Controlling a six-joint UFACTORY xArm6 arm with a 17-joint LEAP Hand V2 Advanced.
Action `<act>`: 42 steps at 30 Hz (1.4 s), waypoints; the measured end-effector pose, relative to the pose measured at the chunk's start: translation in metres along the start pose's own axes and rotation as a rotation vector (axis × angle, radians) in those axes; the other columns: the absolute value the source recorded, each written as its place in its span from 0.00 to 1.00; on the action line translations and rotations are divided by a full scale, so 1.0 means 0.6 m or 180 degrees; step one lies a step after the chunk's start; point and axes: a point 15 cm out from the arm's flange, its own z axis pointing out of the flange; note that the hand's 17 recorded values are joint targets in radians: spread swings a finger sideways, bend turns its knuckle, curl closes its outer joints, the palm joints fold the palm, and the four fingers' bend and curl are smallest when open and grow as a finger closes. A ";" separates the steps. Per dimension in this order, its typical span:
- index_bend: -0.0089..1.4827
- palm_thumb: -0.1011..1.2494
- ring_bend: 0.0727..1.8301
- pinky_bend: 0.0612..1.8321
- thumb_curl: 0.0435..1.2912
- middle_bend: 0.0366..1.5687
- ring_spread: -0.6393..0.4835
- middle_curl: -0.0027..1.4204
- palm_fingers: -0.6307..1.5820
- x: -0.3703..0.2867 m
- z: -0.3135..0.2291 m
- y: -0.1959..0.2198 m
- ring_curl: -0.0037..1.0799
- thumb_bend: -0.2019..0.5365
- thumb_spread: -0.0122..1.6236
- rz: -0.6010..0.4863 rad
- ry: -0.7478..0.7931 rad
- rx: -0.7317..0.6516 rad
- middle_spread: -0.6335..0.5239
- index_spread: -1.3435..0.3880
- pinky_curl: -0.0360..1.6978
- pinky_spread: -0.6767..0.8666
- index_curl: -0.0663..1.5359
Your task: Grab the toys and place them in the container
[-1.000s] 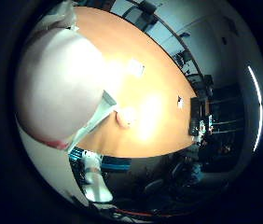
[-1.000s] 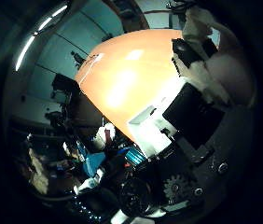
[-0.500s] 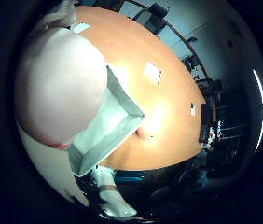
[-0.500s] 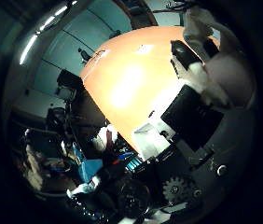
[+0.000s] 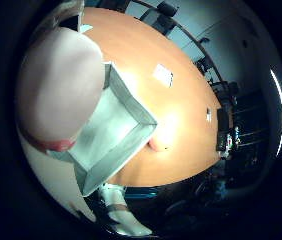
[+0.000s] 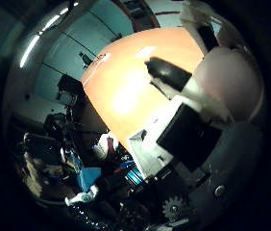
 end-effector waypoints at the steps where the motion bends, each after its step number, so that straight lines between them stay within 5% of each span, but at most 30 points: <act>1: 0.25 0.60 0.58 0.45 0.27 0.55 0.31 0.56 0.60 0.001 0.000 0.005 0.65 0.23 0.69 -0.0007 -0.0001 -0.0046 0.33 0.53 0.54 0.17 0.53; 6: 0.19 0.50 0.43 0.38 0.23 0.35 0.40 0.45 0.37 0.010 -0.006 0.040 0.53 0.22 0.65 -0.0120 0.0035 -0.0364 0.37 0.49 0.52 0.39 0.43; 14: 0.13 0.43 0.31 0.29 0.20 0.23 0.53 0.33 0.38 0.048 -0.044 0.070 0.38 0.23 0.63 -0.0213 0.0203 -0.0675 0.45 0.50 0.42 0.68 0.32; 28: 0.12 0.43 0.24 0.21 0.19 0.19 0.58 0.27 0.40 0.297 -0.123 0.144 0.28 0.24 0.63 0.0422 0.0567 -0.0912 0.47 0.53 0.32 0.73 0.25; 42: 0.12 0.42 0.19 0.18 0.19 0.16 0.65 0.25 0.39 0.480 -0.014 0.237 0.23 0.24 0.63 0.1008 0.0554 -0.1091 0.51 0.55 0.25 0.72 0.23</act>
